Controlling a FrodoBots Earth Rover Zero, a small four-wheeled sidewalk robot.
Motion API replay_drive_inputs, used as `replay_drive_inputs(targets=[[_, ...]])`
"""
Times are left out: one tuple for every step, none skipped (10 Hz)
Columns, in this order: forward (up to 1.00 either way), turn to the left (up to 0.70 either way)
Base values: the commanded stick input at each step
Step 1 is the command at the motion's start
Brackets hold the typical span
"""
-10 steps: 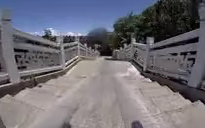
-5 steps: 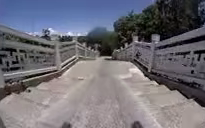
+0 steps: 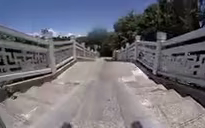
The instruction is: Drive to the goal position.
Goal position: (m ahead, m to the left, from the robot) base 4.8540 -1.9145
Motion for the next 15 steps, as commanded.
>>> replay_drive_inputs(targets=[[0.7,0.0],[0.7,0.0],[0.7,0.0],[0.7,0.0],[0.7,0.0],[0.7,0.0],[0.7,0.0],[0.7,0.0],[0.7,0.0],[0.7,0.0],[0.7,0.0],[0.7,0.0],[0.7,0.0],[0.7,0.0],[0.7,0.0]])
